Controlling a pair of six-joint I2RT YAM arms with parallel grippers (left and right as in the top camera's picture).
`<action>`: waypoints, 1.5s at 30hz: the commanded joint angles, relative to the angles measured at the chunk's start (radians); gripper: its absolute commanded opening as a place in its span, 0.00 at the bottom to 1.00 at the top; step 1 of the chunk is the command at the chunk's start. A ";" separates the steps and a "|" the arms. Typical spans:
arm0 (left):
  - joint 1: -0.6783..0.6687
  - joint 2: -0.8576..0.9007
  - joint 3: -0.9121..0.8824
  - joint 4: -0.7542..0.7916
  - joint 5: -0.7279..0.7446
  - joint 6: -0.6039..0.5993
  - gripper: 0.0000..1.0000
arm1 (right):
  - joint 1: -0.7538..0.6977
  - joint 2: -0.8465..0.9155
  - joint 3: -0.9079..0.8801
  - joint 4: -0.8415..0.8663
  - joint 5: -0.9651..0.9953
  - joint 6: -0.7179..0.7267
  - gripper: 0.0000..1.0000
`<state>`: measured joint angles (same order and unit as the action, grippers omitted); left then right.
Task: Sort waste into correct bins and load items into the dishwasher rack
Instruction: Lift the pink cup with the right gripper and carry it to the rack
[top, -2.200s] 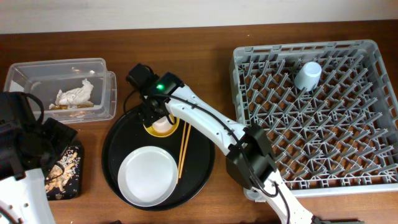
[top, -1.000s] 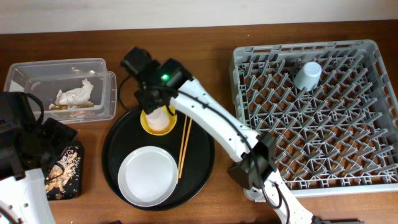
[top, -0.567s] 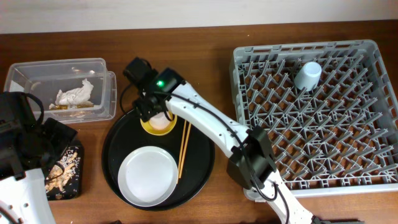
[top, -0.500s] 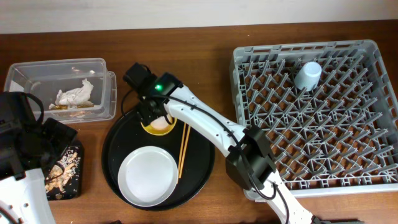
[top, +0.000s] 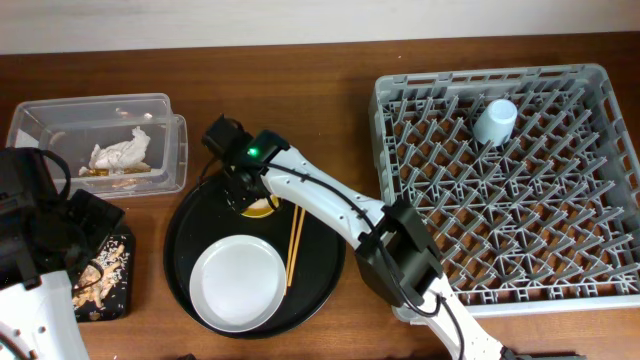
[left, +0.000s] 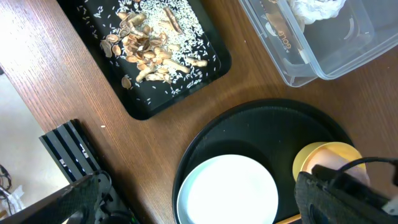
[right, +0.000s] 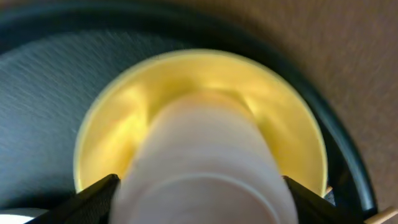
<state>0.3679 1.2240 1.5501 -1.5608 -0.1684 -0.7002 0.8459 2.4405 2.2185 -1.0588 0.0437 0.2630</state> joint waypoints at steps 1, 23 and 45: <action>0.006 0.001 0.003 -0.001 -0.004 0.005 0.99 | 0.008 -0.003 -0.008 0.005 -0.002 0.008 0.79; 0.006 0.001 0.003 -0.001 -0.004 0.005 0.99 | 0.006 -0.005 0.052 0.008 -0.005 0.008 0.79; 0.006 0.001 0.003 -0.001 -0.004 0.005 0.99 | -0.162 -0.145 0.322 -0.258 -0.006 0.016 0.65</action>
<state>0.3679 1.2240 1.5501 -1.5608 -0.1680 -0.7002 0.7677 2.4119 2.4348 -1.2720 0.0288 0.2676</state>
